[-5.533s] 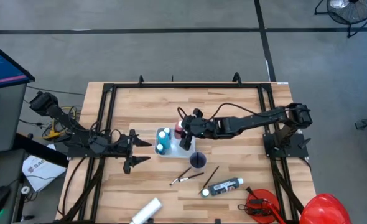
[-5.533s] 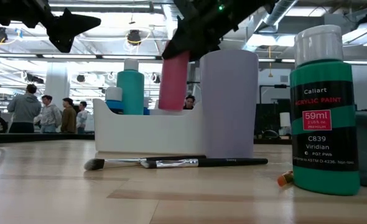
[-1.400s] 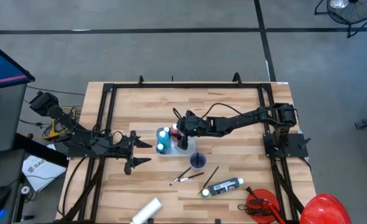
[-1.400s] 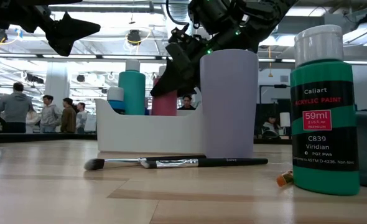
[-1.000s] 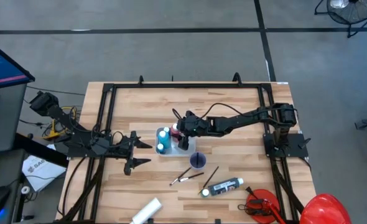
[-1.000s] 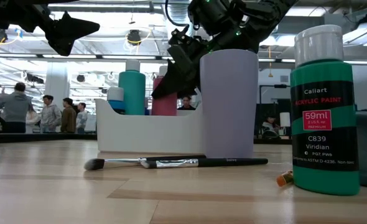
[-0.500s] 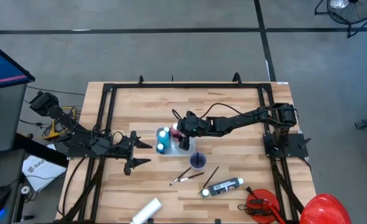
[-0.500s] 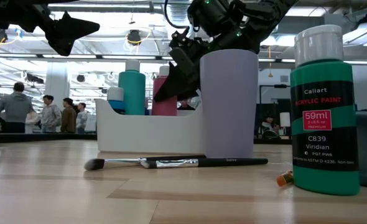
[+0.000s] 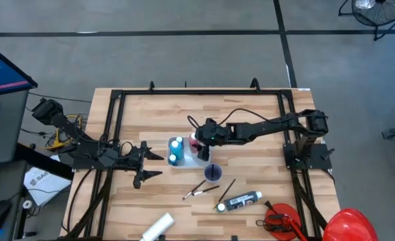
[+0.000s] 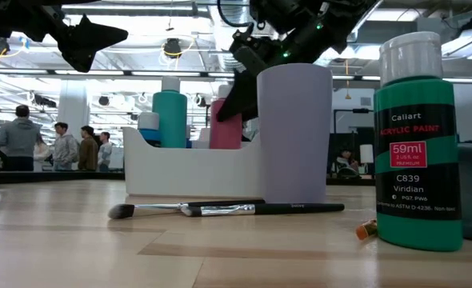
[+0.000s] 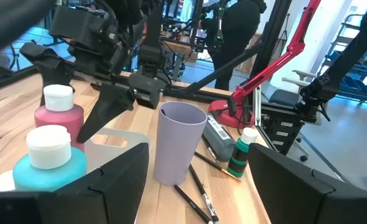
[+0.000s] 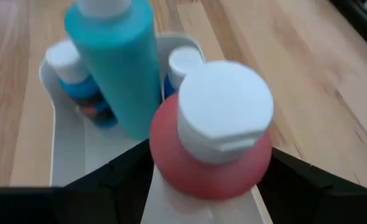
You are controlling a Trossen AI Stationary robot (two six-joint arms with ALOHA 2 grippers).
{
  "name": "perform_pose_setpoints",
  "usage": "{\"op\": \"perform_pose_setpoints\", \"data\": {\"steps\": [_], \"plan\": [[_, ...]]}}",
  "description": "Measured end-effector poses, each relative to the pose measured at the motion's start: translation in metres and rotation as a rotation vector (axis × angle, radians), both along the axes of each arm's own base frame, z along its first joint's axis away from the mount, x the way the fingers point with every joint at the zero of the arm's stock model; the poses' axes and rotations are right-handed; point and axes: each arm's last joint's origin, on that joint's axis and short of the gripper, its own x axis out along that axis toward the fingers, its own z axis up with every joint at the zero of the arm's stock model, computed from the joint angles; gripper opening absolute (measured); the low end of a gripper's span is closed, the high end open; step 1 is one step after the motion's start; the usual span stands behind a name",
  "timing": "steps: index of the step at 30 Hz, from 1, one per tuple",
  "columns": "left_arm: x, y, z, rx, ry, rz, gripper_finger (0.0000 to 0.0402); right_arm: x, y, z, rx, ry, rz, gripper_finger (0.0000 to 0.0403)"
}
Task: Pick & Place Paint Supplies
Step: Put the red paint bottle into the white bin
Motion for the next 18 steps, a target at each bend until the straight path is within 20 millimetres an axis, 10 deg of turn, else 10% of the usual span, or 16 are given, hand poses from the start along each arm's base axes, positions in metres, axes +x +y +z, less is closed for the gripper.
{"op": "perform_pose_setpoints", "data": {"steps": [18], "plan": [[0.0, 0.0, -0.0001, 0.0, 0.001, 0.0, 0.0269, 0.0012, 0.0025, 0.0026, 0.008, -0.027, 0.0, 0.025]]}}
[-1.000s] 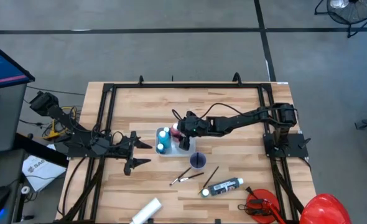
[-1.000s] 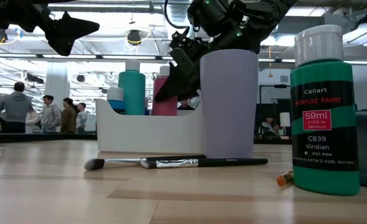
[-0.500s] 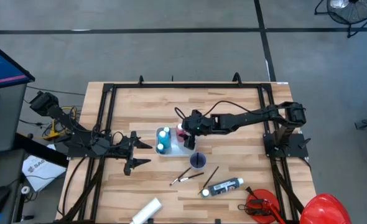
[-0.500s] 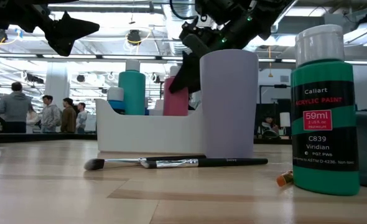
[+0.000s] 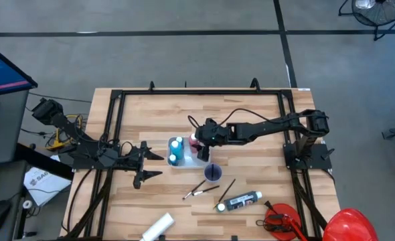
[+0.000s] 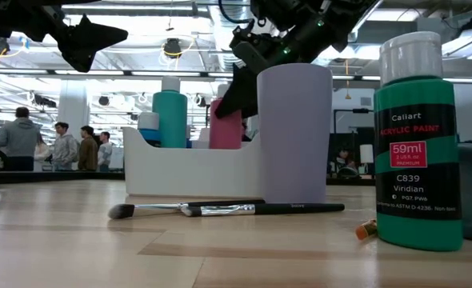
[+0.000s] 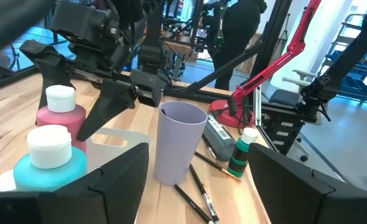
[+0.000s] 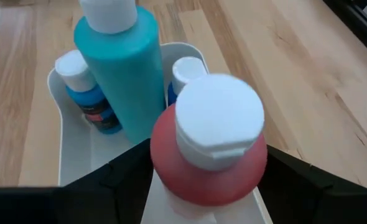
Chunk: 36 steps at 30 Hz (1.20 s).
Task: Pick & Place Paint Supplies
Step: Put the red paint bottle into the white bin
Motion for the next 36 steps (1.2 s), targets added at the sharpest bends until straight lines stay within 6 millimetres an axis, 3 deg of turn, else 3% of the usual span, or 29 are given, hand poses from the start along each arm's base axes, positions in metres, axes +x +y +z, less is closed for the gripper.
{"op": "perform_pose_setpoints", "data": {"steps": [24, 29, 36], "plan": [[0.0, 0.0, -0.0001, 0.0, 0.0, 0.0, 0.0269, -0.0053, 0.0026, -0.0065, -0.043, 0.095, 0.045, 0.025], [0.0, 0.0, 0.0, 0.0, 0.0, 0.0, 0.0269, -0.0024, -0.0008, -0.0034, -0.037, 0.048, 0.02, 0.025], [0.0, 0.0, -0.0001, 0.0, 0.0, 0.0, 0.0269, -0.0023, -0.0059, -0.0032, -0.021, 0.041, -0.007, 0.0227]]}}
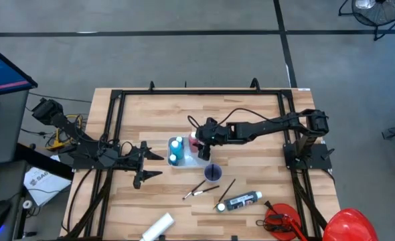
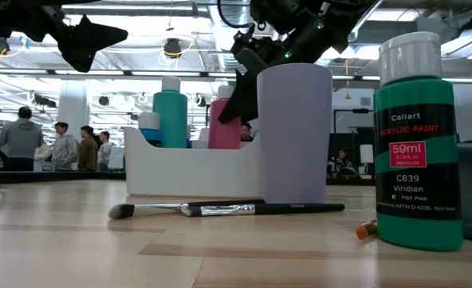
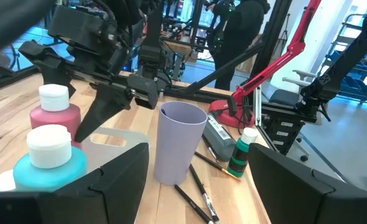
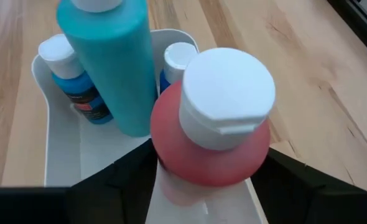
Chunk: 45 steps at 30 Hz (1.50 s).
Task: Pick & Place Paint Supplies
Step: Put the red paint bottle into the white bin
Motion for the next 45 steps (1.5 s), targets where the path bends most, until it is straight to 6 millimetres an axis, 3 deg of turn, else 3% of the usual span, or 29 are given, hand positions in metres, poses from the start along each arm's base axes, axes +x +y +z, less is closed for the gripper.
{"op": "perform_pose_setpoints", "data": {"steps": [8, 35, 45], "plan": [[0.0, 0.0, 0.0, 0.0, 0.0, 0.0, 0.0269, 0.0, 0.001, 0.0, -0.008, -0.001, 0.008, 0.0193], [0.0, 0.0, 0.0, 0.0, 0.001, 0.0, 0.0269, 0.006, 0.007, 0.006, -0.008, -0.083, 0.061, 0.02], [0.0, 0.0, 0.0, 0.001, 0.001, 0.0, 0.0269, 0.017, 0.005, -0.014, -0.029, -0.071, 0.075, 0.0203]]}}
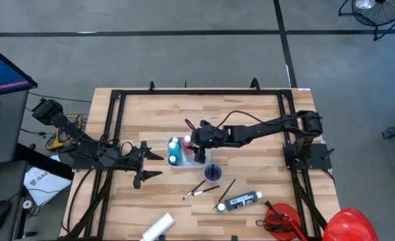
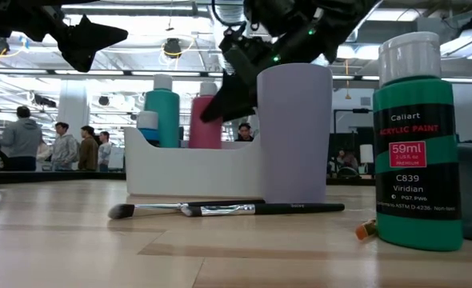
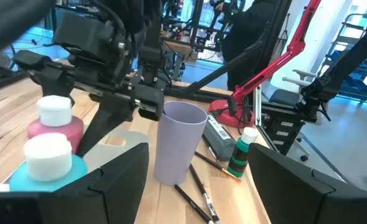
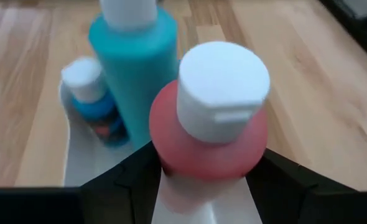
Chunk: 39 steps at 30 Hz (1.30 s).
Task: Pick & Place Paint Supplies
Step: Put the red paint bottle into the white bin
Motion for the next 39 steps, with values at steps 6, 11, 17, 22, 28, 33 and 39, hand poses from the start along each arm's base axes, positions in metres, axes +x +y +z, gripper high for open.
{"op": "perform_pose_setpoints", "data": {"steps": [6, 11, 17, 22, 28, 33, 39], "plan": [[-0.0001, -0.0002, -0.0012, 0.006, 0.01, -0.005, 0.0269, -0.0021, -0.0017, 0.0031, 0.004, 0.003, -0.012, 0.02], [-0.0001, -0.0003, -0.0012, 0.002, 0.01, -0.007, 0.0269, -0.0017, 0.0, 0.0033, 0.001, -0.003, -0.01, 0.0209], [-0.0001, -0.0003, -0.0012, -0.004, 0.011, -0.008, 0.0269, -0.0016, -0.0028, 0.0034, 0.007, -0.006, -0.017, 0.0224], [-0.0001, -0.0003, -0.0012, -0.004, 0.011, -0.008, 0.0269, -0.0016, -0.0018, 0.0034, 0.001, -0.004, -0.011, 0.0226], [-0.0001, -0.0003, -0.0012, -0.003, 0.011, -0.008, 0.0269, -0.0016, -0.0017, 0.0033, -0.001, -0.004, -0.009, 0.0227], [-0.0001, -0.0003, -0.0012, -0.003, 0.01, -0.008, 0.0269, -0.0016, -0.0017, 0.0033, -0.001, -0.004, -0.008, 0.0238], [-0.0001, -0.0003, -0.0012, -0.003, 0.01, -0.008, 0.0269, -0.0018, -0.0017, 0.0018, 0.004, 0.001, -0.01, 0.0272]]}}
